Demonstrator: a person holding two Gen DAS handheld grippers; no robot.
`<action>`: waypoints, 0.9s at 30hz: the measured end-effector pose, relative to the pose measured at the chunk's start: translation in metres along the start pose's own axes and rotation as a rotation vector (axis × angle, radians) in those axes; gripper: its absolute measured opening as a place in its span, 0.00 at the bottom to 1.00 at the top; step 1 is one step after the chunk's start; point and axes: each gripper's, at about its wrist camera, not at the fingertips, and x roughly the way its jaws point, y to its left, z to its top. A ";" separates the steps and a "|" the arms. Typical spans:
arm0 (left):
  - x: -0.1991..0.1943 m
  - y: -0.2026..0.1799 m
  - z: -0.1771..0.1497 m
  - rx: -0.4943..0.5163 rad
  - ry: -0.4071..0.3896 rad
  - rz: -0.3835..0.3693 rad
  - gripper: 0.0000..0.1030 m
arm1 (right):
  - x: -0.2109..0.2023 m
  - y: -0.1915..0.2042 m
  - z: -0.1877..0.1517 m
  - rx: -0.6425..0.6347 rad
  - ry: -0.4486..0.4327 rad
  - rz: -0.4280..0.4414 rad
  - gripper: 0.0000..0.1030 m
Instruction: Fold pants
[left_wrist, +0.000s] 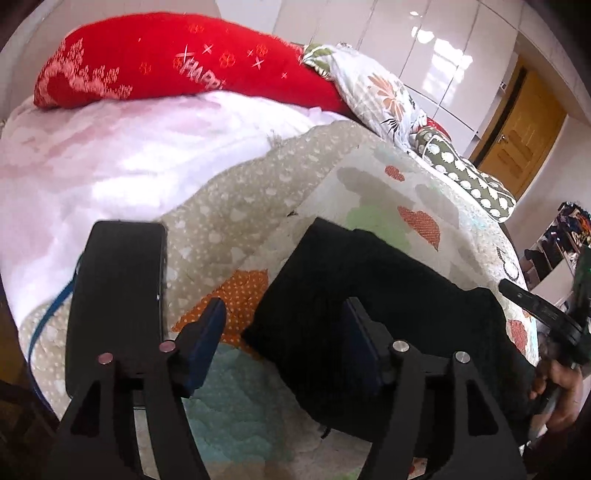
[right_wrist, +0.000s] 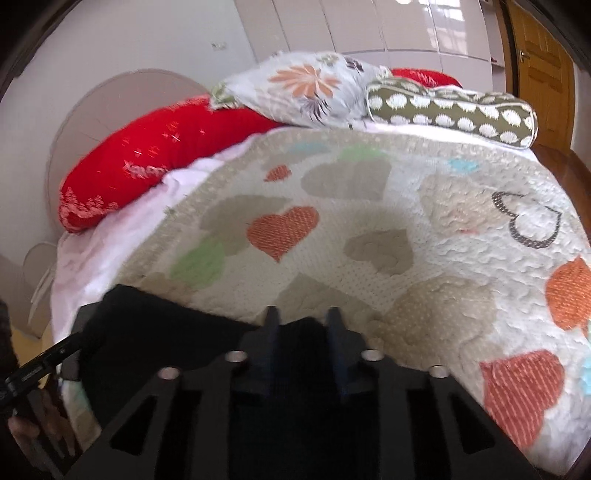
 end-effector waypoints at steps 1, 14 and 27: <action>-0.001 -0.002 0.000 0.006 -0.003 0.000 0.65 | -0.005 0.003 -0.003 -0.012 -0.002 0.006 0.39; 0.001 -0.045 0.003 0.114 -0.015 -0.020 0.72 | 0.005 0.012 -0.033 -0.031 0.057 -0.033 0.50; 0.044 -0.065 0.009 0.183 0.029 0.020 0.72 | 0.045 0.000 -0.024 -0.027 0.066 -0.121 0.35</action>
